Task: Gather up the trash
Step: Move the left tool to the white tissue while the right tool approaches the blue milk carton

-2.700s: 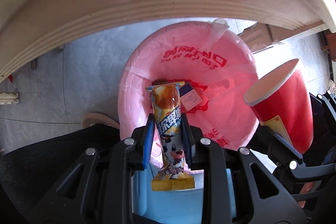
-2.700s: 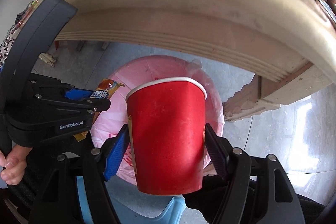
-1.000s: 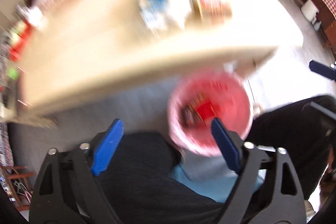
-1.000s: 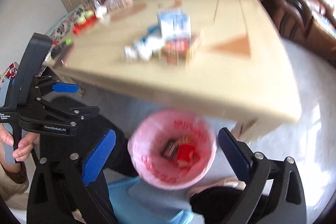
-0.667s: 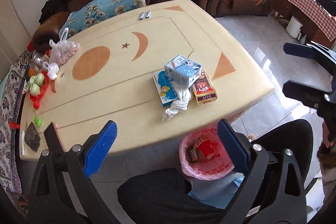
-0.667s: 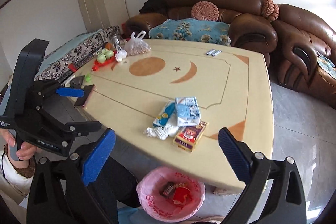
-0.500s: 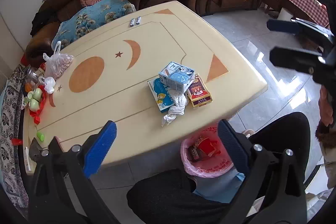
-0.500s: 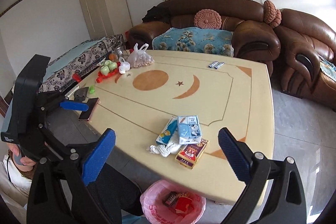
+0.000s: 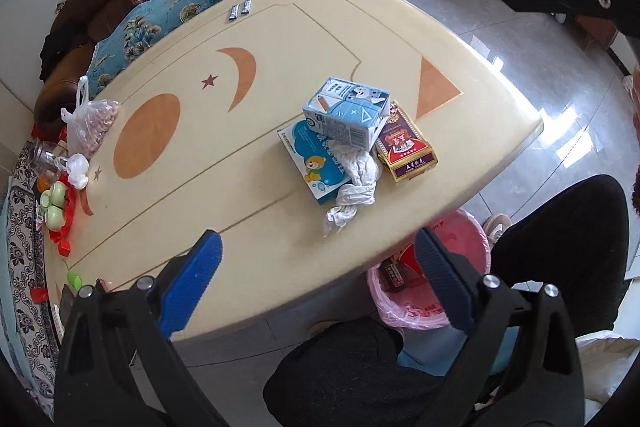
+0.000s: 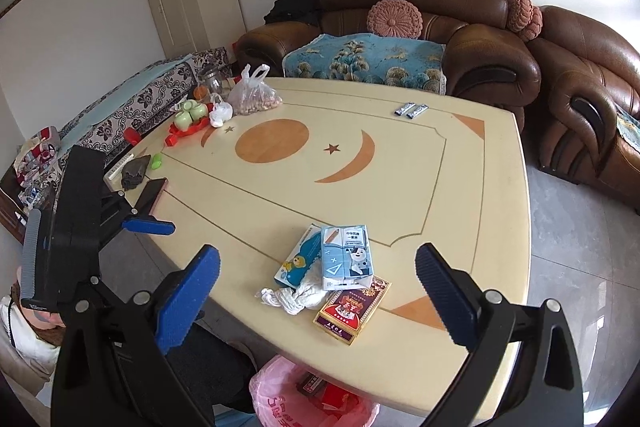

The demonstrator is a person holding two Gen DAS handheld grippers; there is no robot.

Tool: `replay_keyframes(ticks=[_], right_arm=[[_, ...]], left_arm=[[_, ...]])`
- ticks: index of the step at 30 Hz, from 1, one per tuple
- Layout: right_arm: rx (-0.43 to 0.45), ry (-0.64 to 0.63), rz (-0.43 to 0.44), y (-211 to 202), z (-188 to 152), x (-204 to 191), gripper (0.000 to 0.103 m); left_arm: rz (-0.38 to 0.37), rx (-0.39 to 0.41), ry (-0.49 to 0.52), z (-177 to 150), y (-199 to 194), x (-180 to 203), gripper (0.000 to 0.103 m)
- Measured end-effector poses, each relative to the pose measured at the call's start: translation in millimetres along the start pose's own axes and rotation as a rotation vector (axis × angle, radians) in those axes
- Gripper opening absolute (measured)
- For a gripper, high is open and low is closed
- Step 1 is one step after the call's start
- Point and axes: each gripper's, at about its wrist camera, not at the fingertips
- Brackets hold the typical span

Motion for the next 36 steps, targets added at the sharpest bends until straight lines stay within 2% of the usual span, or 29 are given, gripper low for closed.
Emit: replay_keyframes(ticks=[12, 24, 31, 36], right_arm=[[-0.116, 0.023, 0.009, 71, -13, 22, 0.096], [-0.224, -0.010, -0.021, 152, -28, 36, 0.096], [-0.244, -0.047, -0.040, 185, -30, 33, 0.096], [-0.252, -0.058, -0.053, 200, -30, 35, 0.096]], left_arm=[[-0.051, -0.089, 0.044, 3, 63, 6, 0.094], [-0.190, -0.150, 0.010, 1, 122, 0, 0.094], [-0.242, -0.152, -0.013, -5, 138, -3, 0.094], [-0.331, -0.140, -0.026, -7, 141, -2, 0.092]])
Point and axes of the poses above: each gripper's, at about its wrist camera, not at the fingertips, and y roughly the way its jaws point, x to its right, z to its top, and after that the axes turned 4 degrees about y, right-handed
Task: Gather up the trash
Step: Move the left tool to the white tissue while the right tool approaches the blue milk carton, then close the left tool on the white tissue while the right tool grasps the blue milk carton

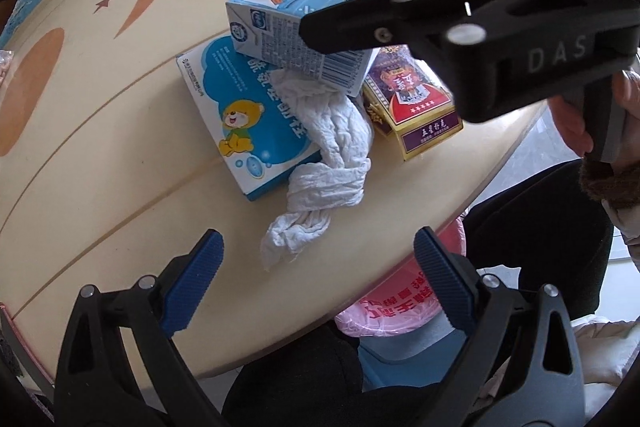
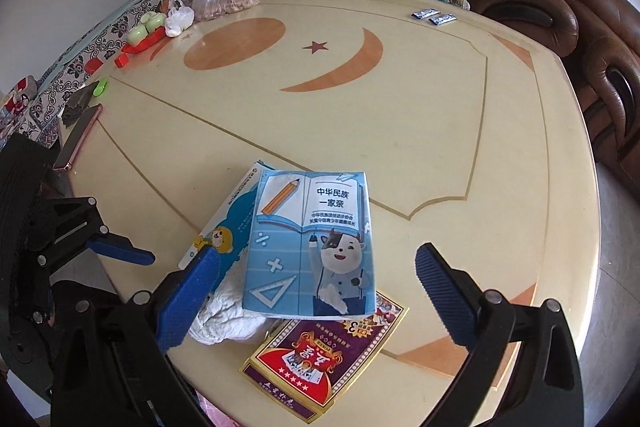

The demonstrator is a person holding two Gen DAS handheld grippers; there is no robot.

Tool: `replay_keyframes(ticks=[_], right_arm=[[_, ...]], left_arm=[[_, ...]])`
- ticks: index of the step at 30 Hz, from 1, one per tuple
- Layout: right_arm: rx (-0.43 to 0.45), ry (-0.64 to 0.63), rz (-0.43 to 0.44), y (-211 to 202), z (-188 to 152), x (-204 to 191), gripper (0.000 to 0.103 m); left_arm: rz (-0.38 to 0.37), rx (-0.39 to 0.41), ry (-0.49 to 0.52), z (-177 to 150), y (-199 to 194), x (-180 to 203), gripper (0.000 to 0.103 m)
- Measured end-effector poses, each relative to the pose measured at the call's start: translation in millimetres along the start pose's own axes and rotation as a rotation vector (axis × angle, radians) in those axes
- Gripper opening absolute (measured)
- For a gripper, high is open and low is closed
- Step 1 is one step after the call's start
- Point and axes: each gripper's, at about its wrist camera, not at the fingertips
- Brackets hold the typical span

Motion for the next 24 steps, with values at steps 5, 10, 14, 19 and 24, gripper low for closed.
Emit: replay_keyframes(ticks=[5, 10, 14, 19, 24], right_arm=[[0.004, -0.028, -0.041, 11, 2, -4, 0.096], [0.009, -0.046, -0.067, 19, 3, -5, 0.096], [0.017, -0.045, -0.073, 22, 3, -4, 0.087], [0.015, -0.044, -0.076, 24, 2, -3, 0.068], [0.041, -0.051, -0.108, 19, 2, -3, 0.067]], left_arm=[[-0.019, -0.033, -0.020, 3, 14, -3, 0.071], [-0.054, -0.023, -0.050, 6, 14, -4, 0.060], [-0.047, -0.030, -0.062, 9, 14, -7, 0.049], [-0.035, -0.043, -0.088, 17, 12, -7, 0.030], [-0.022, -0.069, -0.121, 21, 13, -6, 0.018]])
Point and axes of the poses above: each gripper's, at about its wrist camera, not at the fingertips, and y roughly the way its jaws point, x to its right, z to its top, and after that the axes turned 4 degrees about y, right-handed
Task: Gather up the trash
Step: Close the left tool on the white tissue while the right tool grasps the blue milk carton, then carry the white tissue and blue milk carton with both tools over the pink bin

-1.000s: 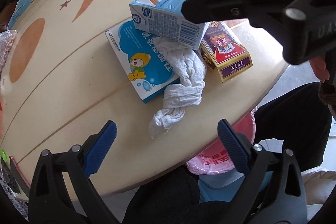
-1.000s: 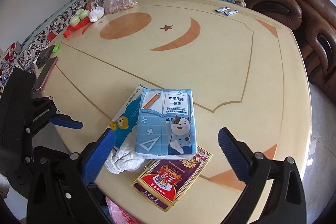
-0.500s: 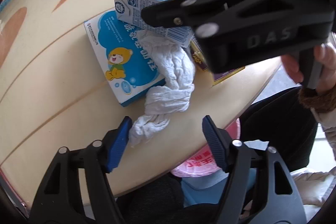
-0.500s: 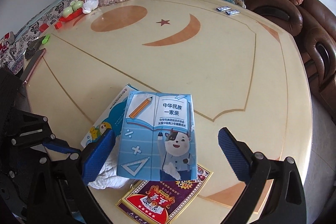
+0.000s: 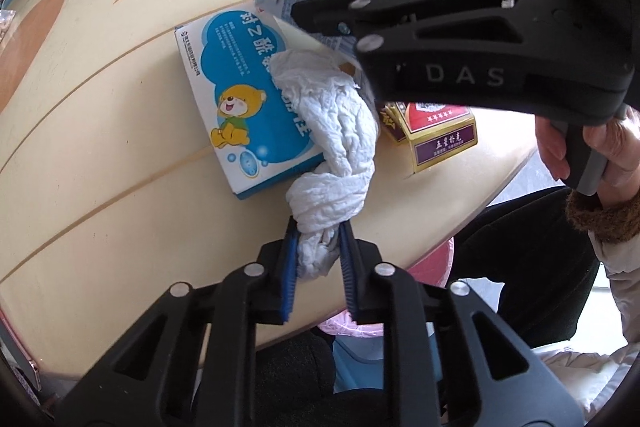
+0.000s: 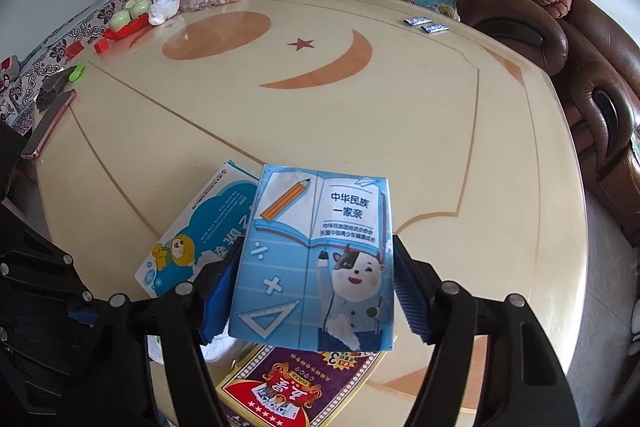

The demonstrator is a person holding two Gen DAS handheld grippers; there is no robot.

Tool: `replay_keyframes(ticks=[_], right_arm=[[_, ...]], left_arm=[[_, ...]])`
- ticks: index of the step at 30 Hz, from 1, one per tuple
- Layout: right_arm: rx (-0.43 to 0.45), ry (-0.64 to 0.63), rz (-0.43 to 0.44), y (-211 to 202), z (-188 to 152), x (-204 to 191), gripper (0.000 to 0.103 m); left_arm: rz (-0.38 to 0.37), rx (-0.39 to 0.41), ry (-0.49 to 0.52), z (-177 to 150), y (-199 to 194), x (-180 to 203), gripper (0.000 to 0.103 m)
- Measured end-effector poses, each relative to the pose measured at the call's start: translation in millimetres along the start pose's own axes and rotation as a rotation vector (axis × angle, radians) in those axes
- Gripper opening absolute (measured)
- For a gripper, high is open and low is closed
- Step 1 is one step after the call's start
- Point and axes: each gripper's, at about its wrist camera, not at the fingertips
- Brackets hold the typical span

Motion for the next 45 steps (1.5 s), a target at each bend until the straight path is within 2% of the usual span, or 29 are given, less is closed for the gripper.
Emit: replay_keyframes(ticks=[7, 11, 14, 22, 32, 45], right_arm=[[0.049, 0.013, -0.033, -22, 4, 8, 0.067], [0.072, 0.020, -0.048, -37, 3, 12, 0.067], [0.083, 0.028, -0.060, -47, 2, 17, 0.067], [0.103, 0.058, -0.068, -68, -2, 24, 0.067], [0.132, 0.069, -0.096, -121, -17, 17, 0.067], [0.154, 0.097, -0.126, -202, -70, -6, 0.067]], left_arm=[[0.016, -0.021, -0.060, -7, 2, 2, 0.015], [0.036, -0.008, -0.073, -11, -8, 2, 0.015], [0.021, 0.007, -0.084, -13, -21, 1, 0.014], [0.035, 0.084, -0.104, -13, -59, 3, 0.014], [0.093, 0.177, -0.124, -24, -100, 12, 0.014], [0.213, 0.306, -0.088, -65, -145, 68, 0.014]])
Point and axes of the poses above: each gripper's, at about its wrist camera, not at the fingertips, and y roughly the way its jaws point, x to its right, z to its top, and after that the axes turned 4 degrees about y, right-handed
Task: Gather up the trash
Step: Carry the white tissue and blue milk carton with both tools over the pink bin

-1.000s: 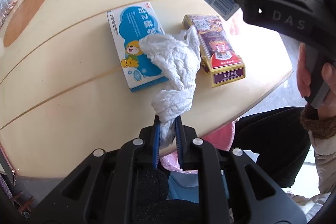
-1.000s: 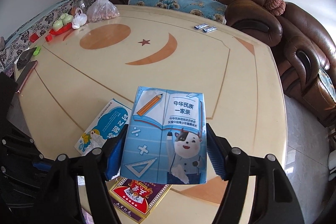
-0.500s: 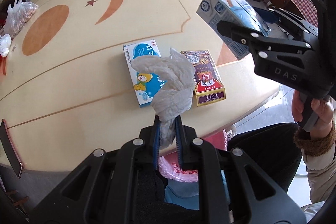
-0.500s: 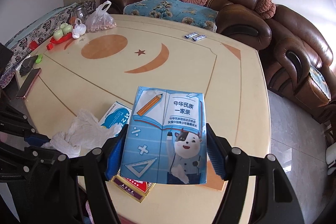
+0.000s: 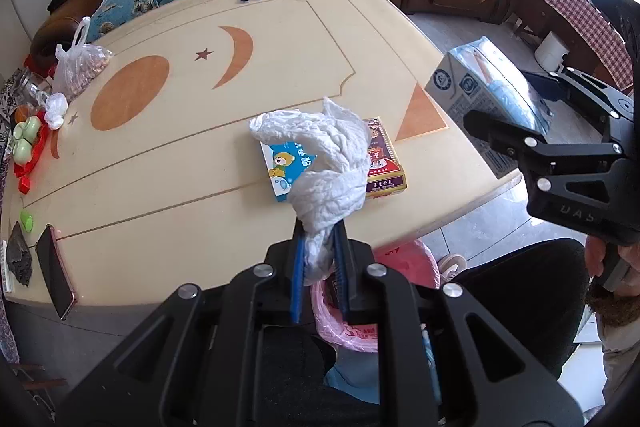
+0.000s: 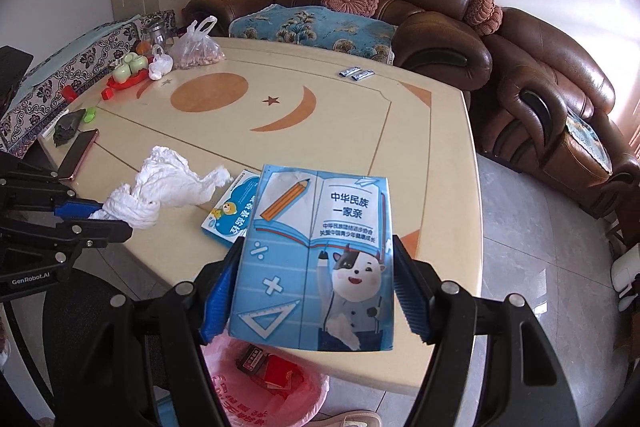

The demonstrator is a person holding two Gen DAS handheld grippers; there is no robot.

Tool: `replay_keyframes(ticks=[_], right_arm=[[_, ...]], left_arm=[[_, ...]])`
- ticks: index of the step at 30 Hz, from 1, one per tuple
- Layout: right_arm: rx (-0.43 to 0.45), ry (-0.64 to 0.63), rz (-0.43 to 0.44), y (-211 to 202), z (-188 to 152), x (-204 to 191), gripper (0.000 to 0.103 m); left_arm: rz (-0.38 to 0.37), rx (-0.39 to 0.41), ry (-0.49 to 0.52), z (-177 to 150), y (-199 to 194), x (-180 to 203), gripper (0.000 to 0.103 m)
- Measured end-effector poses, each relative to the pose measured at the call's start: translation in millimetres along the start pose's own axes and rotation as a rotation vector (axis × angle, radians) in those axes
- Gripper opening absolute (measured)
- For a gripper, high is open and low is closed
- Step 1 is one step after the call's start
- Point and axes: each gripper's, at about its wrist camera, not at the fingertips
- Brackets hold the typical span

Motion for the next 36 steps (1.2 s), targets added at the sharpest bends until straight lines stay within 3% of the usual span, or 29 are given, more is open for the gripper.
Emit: replay_keyframes(ticks=[5, 15, 27, 36], right_arm=[[0.023, -0.012, -0.004, -35, -21, -13, 0.067], [0.033, -0.027, -0.002, -70, -66, -38, 0.067], [0.015, 0.006, 0.014, -78, -100, -45, 0.067], [-0.041, 0.023, 0.029, -60, -121, -48, 0.067]], left_arm=[[0.022, 0.032, 0.011, -16, -15, 15, 0.014], [-0.006, 0.020, 0.020, -50, -17, 37, 0.014], [-0.032, -0.006, 0.052, -79, -8, 58, 0.014], [-0.063, -0.065, 0.027, -96, 16, 56, 0.014]])
Point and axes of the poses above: each gripper's, at about its wrist camera, not at the fingertips, and y roughly the way its jaws point, x to its right, z to its top, and after that the axes turned 4 degrees about y, right-handed
